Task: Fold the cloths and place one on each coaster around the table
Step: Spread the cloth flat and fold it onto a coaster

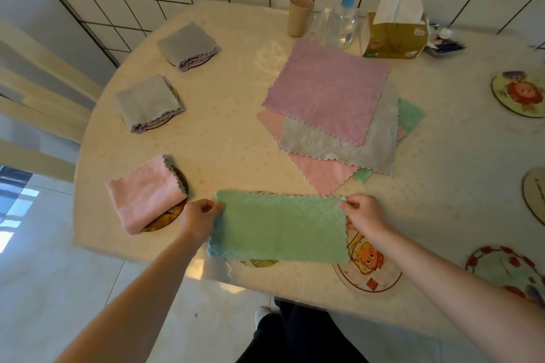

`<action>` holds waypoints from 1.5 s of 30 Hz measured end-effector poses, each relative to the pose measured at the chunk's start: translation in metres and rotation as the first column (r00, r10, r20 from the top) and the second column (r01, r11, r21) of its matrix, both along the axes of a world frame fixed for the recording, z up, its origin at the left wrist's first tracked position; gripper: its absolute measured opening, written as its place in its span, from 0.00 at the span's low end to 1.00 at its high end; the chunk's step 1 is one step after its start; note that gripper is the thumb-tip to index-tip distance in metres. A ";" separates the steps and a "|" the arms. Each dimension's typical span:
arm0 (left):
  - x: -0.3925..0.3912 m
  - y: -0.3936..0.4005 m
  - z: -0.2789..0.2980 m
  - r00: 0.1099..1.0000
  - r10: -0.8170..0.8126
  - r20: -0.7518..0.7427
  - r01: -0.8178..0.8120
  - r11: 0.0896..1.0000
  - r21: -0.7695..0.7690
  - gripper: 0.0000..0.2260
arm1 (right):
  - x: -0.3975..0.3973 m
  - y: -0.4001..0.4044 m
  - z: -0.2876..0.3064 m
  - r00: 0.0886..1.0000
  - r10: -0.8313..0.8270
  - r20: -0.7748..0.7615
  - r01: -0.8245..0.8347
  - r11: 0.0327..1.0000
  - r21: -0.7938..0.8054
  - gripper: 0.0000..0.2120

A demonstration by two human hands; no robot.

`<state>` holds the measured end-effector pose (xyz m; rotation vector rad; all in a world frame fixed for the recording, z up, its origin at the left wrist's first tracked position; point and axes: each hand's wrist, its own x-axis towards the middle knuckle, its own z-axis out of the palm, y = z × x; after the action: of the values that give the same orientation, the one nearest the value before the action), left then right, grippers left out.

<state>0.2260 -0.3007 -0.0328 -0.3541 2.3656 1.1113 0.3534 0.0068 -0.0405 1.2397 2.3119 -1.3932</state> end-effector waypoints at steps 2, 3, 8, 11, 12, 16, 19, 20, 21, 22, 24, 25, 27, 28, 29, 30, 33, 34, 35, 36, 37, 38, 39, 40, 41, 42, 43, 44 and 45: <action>-0.001 0.001 -0.002 1.000 -0.008 -0.009 0.008 1.000 -0.016 0.12 | -0.001 0.001 -0.003 1.000 0.001 0.009 -0.002 0.999 0.037 0.09; -0.002 0.001 -0.003 1.000 -0.012 -0.017 0.011 1.000 -0.025 0.12 | -0.001 0.001 -0.004 1.000 0.002 0.017 -0.003 0.999 0.054 0.10; -0.003 0.003 -0.005 0.999 -0.022 -0.035 0.020 0.999 -0.043 0.11 | -0.005 0.002 -0.013 1.000 -0.012 0.026 0.010 0.996 0.090 0.11; -0.003 0.005 -0.006 0.998 -0.040 -0.048 0.037 0.998 -0.058 0.11 | -0.009 -0.001 -0.013 1.000 -0.008 0.026 0.004 0.991 0.136 0.14; -0.003 0.005 -0.005 0.998 -0.043 -0.054 0.039 0.997 -0.067 0.11 | -0.009 -0.001 -0.012 1.000 0.002 0.027 -0.006 0.987 0.159 0.14; 0.006 0.003 0.003 0.973 -0.110 -0.203 0.064 0.973 -0.222 0.09 | -0.005 -0.001 0.006 0.999 -0.019 -0.025 0.024 0.971 0.236 0.07; 0.035 -0.003 0.008 0.675 -0.511 -0.532 0.281 0.845 -0.455 0.12 | 0.014 -0.014 0.025 0.975 0.189 -0.115 -0.123 0.896 0.428 0.06; 0.050 -0.003 0.010 0.556 -0.594 -0.582 0.376 0.804 -0.461 0.11 | 0.024 -0.023 0.032 0.937 0.326 -0.123 -0.232 0.847 0.477 0.08; 0.063 -0.001 0.008 0.458 -0.656 -0.601 0.476 0.751 -0.457 0.12 | 0.034 -0.033 0.035 0.877 0.469 -0.103 -0.362 0.787 0.499 0.10; 0.078 -0.002 0.003 0.377 -0.711 -0.594 0.568 0.684 -0.458 0.13 | 0.046 -0.044 0.036 0.795 0.602 -0.072 -0.494 0.711 0.501 0.13; 0.105 -0.002 -0.008 0.244 -0.824 -0.511 0.693 0.517 -0.502 0.17 | 0.065 -0.065 0.033 0.605 0.796 0.007 -0.678 0.510 0.529 0.19; 0.115 -0.003 -0.016 0.183 -0.871 -0.456 0.714 0.437 -0.547 0.19 | 0.073 -0.073 0.028 0.520 0.853 0.045 -0.720 0.410 0.560 0.23; 0.129 -0.007 -0.025 0.160 -0.930 -0.332 0.714 0.341 -0.611 0.23 | 0.084 -0.081 0.016 0.425 0.896 0.127 -0.757 0.276 0.592 0.30; 0.131 -0.011 -0.028 0.179 -0.941 -0.286 0.706 0.326 -0.629 0.24 | 0.088 -0.081 0.012 0.408 0.898 0.164 -0.769 0.241 0.592 0.33; 0.132 -0.017 -0.030 0.198 -0.948 -0.248 0.698 0.314 -0.644 0.25 | 0.092 -0.080 0.010 0.398 0.898 0.187 -0.776 0.221 0.591 0.35; 0.130 -0.022 -0.031 0.204 -0.955 -0.216 0.691 0.297 -0.659 0.26 | 0.094 -0.077 0.009 0.391 0.898 0.199 -0.778 0.207 0.593 0.37; 0.125 -0.040 -0.029 0.227 -0.960 -0.163 0.690 0.277 -0.669 0.27 | 0.098 -0.067 0.012 0.390 0.888 0.246 -0.753 0.154 0.639 0.38; 0.124 -0.046 -0.028 0.251 -0.955 -0.158 0.693 0.291 -0.660 0.27 | 0.099 -0.064 0.013 0.400 0.878 0.264 -0.746 0.144 0.650 0.39; 0.123 -0.053 -0.027 0.281 -0.948 -0.153 0.694 0.310 -0.650 0.27 | 0.100 -0.061 0.014 0.407 0.870 0.278 -0.742 0.138 0.656 0.39; 0.123 -0.059 -0.026 0.311 -0.939 -0.146 0.695 0.330 -0.639 0.27 | 0.101 -0.058 0.015 0.407 0.866 0.291 -0.742 0.128 0.658 0.39; 0.122 -0.066 -0.026 0.339 -0.930 -0.141 0.696 0.349 -0.628 0.27 | 0.101 -0.056 0.015 0.401 0.866 0.299 -0.742 0.116 0.660 0.38; 0.122 -0.072 -0.027 0.364 -0.921 -0.137 0.696 0.366 -0.618 0.27 | 0.101 -0.055 0.016 0.394 0.866 0.308 -0.743 0.103 0.662 0.37; 0.122 -0.076 -0.026 0.388 -0.912 -0.135 0.694 0.386 -0.608 0.27 | 0.100 -0.056 0.016 0.389 0.864 0.318 -0.741 0.089 0.666 0.35; 0.122 -0.078 -0.025 0.413 -0.900 -0.139 0.690 0.409 -0.598 0.26 | 0.098 -0.057 0.017 0.387 0.860 0.332 -0.744 0.079 0.664 0.33; 0.122 -0.078 -0.025 0.440 -0.886 -0.145 0.682 0.435 -0.588 0.26 | 0.095 -0.059 0.017 0.387 0.854 0.347 -0.751 0.073 0.656 0.31; 0.122 -0.077 -0.023 0.471 -0.869 -0.154 0.669 0.465 -0.580 0.26 | 0.091 -0.061 0.017 0.389 0.847 0.362 -0.760 0.073 0.646 0.30; 0.123 -0.075 -0.023 0.504 -0.848 -0.162 0.655 0.498 -0.568 0.26 | 0.088 -0.062 0.016 0.391 0.839 0.378 -0.769 0.072 0.635 0.30; 0.123 -0.073 -0.022 0.530 -0.832 -0.165 0.643 0.521 -0.562 0.26 | 0.085 -0.063 0.016 0.390 0.830 0.398 -0.781 0.069 0.621 0.32; 0.122 -0.071 -0.022 0.546 -0.822 -0.166 0.629 0.532 -0.567 0.26 | 0.083 -0.063 0.014 0.385 0.824 0.416 -0.794 0.065 0.605 0.35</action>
<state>0.3482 -0.3719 -0.0548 0.8235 2.6639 0.1986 0.4361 -0.0565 -0.0261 -0.2922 2.8450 0.0252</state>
